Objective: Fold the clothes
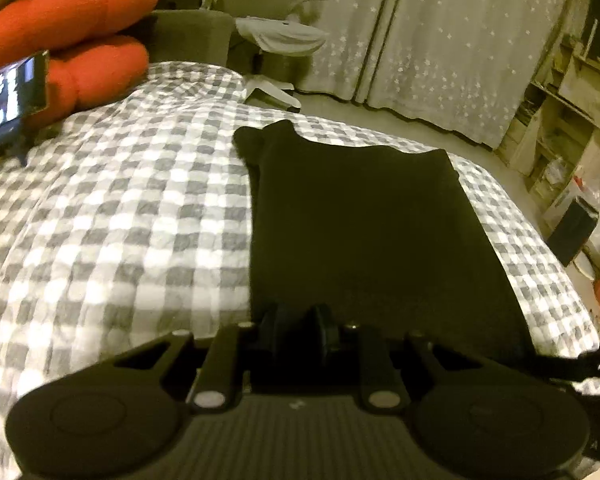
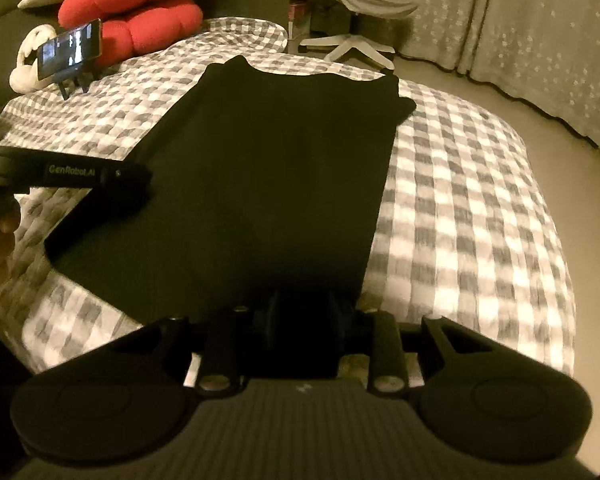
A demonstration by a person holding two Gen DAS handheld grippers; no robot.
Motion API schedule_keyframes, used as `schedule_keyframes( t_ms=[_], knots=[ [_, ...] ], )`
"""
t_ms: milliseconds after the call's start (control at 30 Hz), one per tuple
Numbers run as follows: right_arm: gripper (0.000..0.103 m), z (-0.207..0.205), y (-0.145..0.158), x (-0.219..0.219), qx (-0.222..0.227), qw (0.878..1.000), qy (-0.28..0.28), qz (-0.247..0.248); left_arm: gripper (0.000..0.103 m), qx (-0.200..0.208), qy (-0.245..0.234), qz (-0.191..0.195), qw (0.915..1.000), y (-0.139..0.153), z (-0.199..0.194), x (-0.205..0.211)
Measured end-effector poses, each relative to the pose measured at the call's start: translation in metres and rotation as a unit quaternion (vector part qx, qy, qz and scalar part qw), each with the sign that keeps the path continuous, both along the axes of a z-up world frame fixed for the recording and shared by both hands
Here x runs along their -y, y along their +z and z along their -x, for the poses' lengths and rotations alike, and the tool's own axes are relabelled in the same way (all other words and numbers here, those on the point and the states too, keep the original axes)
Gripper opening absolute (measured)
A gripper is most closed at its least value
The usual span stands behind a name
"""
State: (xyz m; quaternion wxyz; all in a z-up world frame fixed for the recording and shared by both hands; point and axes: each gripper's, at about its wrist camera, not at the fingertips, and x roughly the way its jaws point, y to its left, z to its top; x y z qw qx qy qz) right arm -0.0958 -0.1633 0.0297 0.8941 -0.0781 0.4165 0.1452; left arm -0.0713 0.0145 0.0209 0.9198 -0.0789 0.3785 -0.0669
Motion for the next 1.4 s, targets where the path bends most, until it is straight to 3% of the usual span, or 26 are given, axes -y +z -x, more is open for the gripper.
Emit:
schedule_keyframes(
  t_ms=[167, 367, 467, 600, 733, 833, 1033, 1200, 1400],
  knots=[
    [0.032, 0.013, 0.001, 0.007, -0.002, 1.0, -0.009, -0.01, 0.019, -0.001, 0.021, 0.018, 0.9996, 0.01, 0.017, -0.017],
    [0.032, 0.028, 0.003, 0.022, -0.007, 0.999, -0.029, -0.023, 0.019, 0.019, 0.005, 0.03, 0.9994, 0.019, 0.046, -0.027],
    [0.032, 0.033, 0.009, 0.032, 0.005, 0.998, -0.04, -0.04, 0.022, 0.009, 0.009, 0.039, 0.9991, 0.016, 0.052, -0.032],
    [0.032, 0.034, 0.014, 0.044, 0.014, 0.995, -0.053, -0.079, 0.023, -0.018, 0.022, 0.082, 0.9962, 0.008, 0.054, -0.041],
    [0.028, 0.033, 0.005, 0.037, -0.003, 0.997, -0.026, -0.068, 0.022, -0.024, -0.014, 0.038, 0.9989, 0.003, 0.06, -0.02],
    [0.024, 0.033, -0.003, 0.031, -0.016, 0.999, -0.017, -0.039, 0.022, -0.037, -0.009, 0.008, 0.9993, -0.005, 0.064, -0.015],
    [0.02, 0.036, -0.001, 0.034, -0.016, 0.999, -0.018, -0.045, 0.021, -0.032, -0.011, -0.018, 0.9993, -0.005, 0.069, -0.013],
    [0.02, 0.038, 0.013, 0.038, 0.02, 0.996, -0.012, -0.081, 0.021, -0.032, -0.01, -0.023, 0.9992, -0.005, 0.069, -0.011],
    [0.019, 0.029, -0.005, 0.027, -0.014, 0.999, -0.004, -0.031, 0.021, -0.031, -0.013, -0.039, 0.9987, -0.005, 0.07, -0.008]
  ],
)
